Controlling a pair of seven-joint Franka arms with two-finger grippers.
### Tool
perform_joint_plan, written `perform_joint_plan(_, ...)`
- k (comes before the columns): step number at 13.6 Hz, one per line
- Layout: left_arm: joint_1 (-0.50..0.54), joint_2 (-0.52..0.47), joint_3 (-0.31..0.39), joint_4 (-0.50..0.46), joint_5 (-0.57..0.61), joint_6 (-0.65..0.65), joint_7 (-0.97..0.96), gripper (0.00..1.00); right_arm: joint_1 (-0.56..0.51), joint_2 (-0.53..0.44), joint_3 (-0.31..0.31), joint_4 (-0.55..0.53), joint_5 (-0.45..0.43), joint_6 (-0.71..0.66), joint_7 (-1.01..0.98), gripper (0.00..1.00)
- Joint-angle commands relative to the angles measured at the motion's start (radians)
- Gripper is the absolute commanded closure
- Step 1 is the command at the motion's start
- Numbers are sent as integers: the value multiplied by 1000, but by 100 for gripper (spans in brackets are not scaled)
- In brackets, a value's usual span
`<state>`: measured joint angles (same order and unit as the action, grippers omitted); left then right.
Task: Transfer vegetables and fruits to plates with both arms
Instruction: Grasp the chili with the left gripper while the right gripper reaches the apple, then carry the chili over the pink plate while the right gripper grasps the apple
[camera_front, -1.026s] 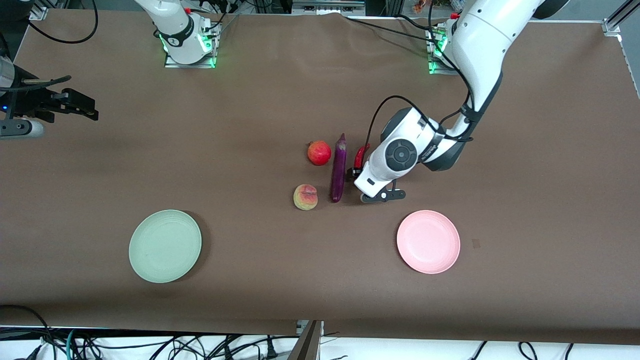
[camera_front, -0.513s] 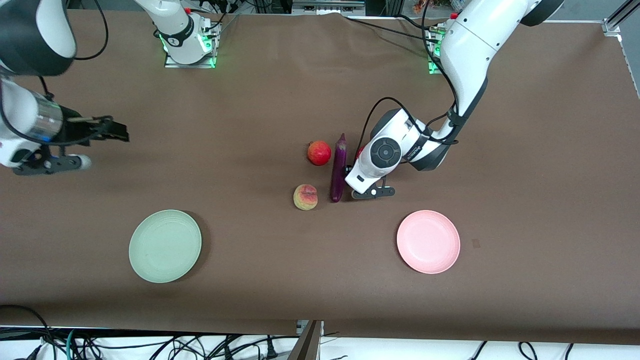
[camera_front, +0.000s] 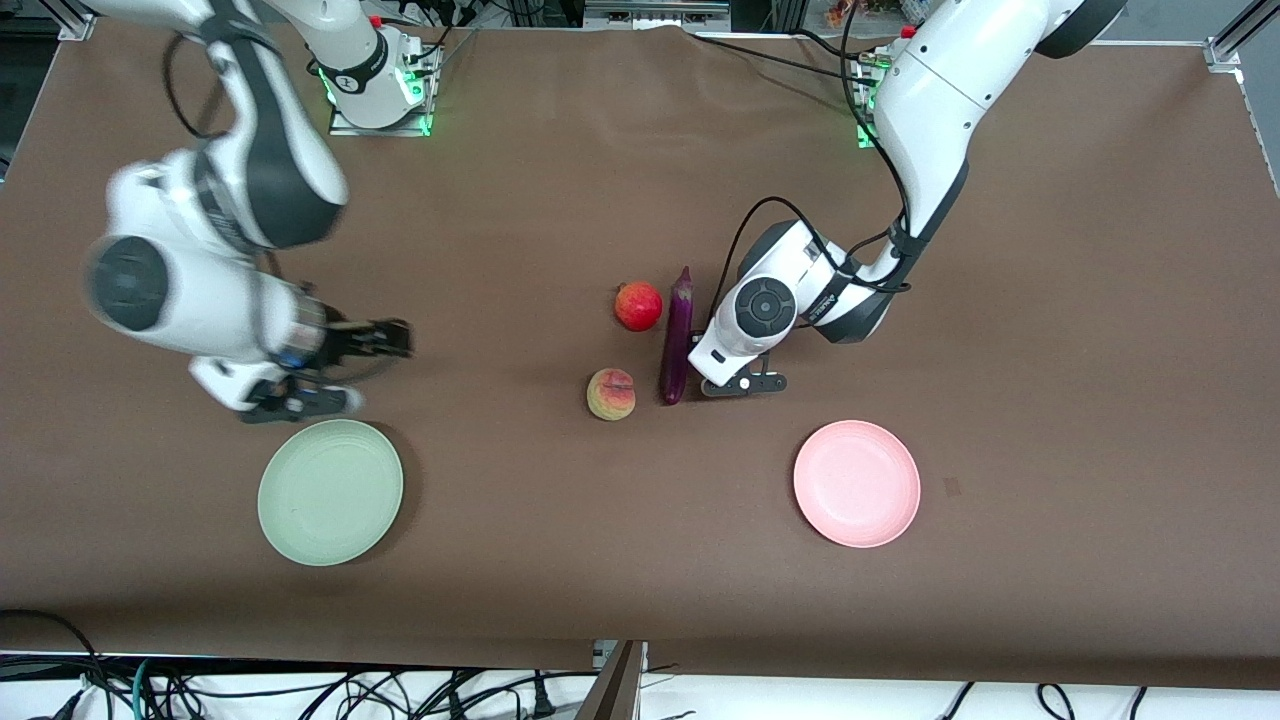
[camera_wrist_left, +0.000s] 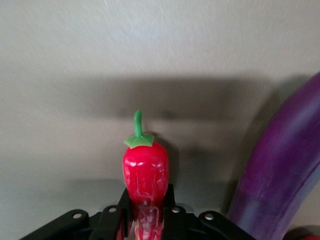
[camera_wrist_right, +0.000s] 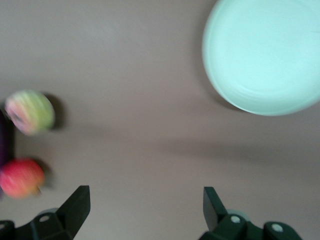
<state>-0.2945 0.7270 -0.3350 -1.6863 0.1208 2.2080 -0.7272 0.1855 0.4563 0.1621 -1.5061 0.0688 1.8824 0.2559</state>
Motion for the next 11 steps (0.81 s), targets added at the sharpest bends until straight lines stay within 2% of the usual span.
perform_joint_plan(1, 14, -108, 16, 11, 135, -152, -8, 93, 132, 73, -7, 21, 14, 98, 203, 0)
perform_joint_plan(4, 87, -155, 16, 86, 171, -283, 75, 92, 282, 139, -9, 20, 13, 176, 380, 0)
perform_joint_plan(6, 136, -152, 24, 157, 171, -304, 188, 92, 319, 177, -7, 20, 14, 204, 431, 0)
perform_joint_plan(9, 216, -80, 33, 265, 169, -295, 410, 92, 402, 225, -7, 18, 16, 245, 483, 0)
perform_joint_plan(11, 215, 6, 66, 411, 165, -284, 486, 92, 437, 254, -7, 18, 16, 270, 503, 0)
